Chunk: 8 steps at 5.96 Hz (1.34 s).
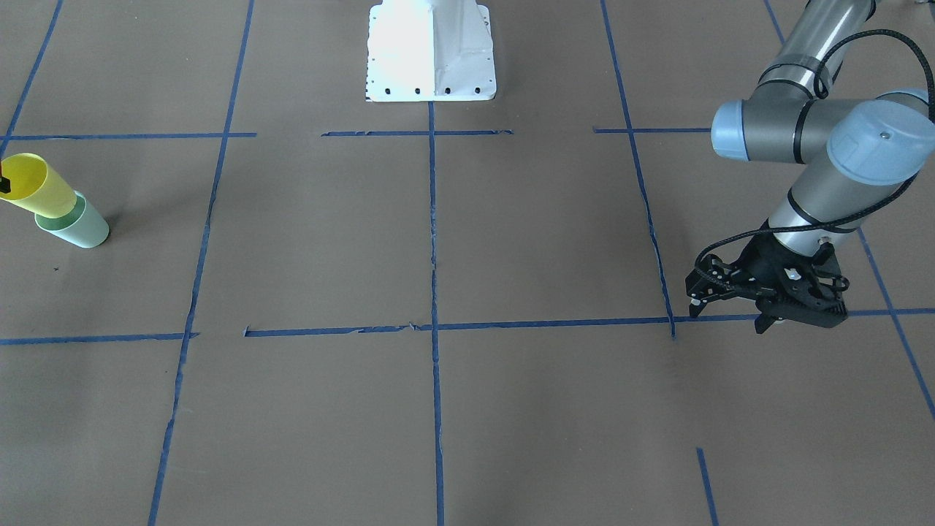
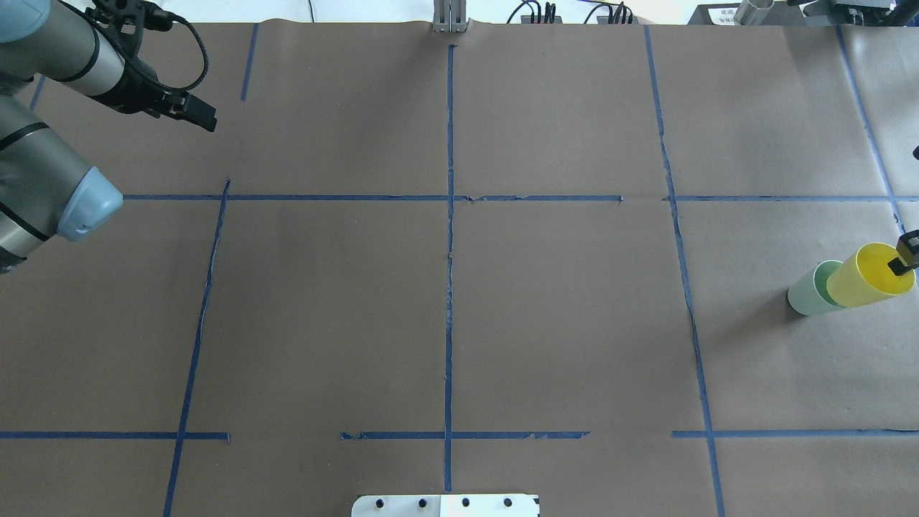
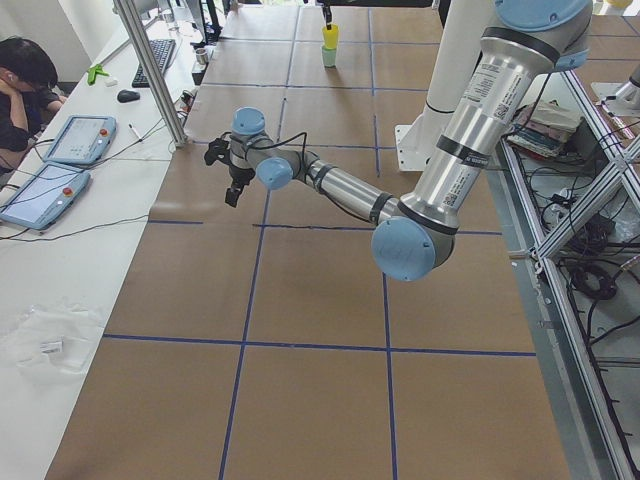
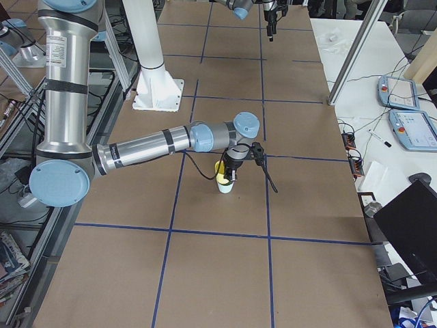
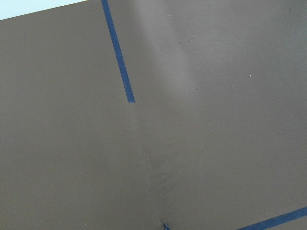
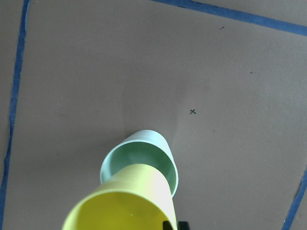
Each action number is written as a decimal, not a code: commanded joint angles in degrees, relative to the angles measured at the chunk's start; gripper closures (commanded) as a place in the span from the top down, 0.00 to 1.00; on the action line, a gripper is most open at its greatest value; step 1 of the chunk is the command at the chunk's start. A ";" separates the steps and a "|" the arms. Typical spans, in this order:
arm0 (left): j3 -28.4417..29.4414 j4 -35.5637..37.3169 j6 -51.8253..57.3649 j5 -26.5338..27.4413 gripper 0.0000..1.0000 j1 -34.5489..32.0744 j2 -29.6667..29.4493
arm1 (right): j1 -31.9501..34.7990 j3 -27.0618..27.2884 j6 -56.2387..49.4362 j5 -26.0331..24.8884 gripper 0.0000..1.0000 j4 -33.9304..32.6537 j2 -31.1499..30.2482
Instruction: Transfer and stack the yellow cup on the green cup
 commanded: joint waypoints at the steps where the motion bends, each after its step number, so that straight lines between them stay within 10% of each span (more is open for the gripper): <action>1: -0.12 -0.09 0.00 0.00 1.00 0.00 0.09 | -0.88 -0.49 0.08 -0.26 0.99 -0.02 -0.03; 5: -2.05 0.62 2.35 -3.22 1.00 -1.13 2.88 | 7.94 0.12 -2.80 -0.26 1.00 0.16 -1.86; 8: -0.29 10.47 25.07 -14.29 1.00 -16.81 7.90 | 17.82 0.12 -8.54 -1.05 1.00 0.16 -8.28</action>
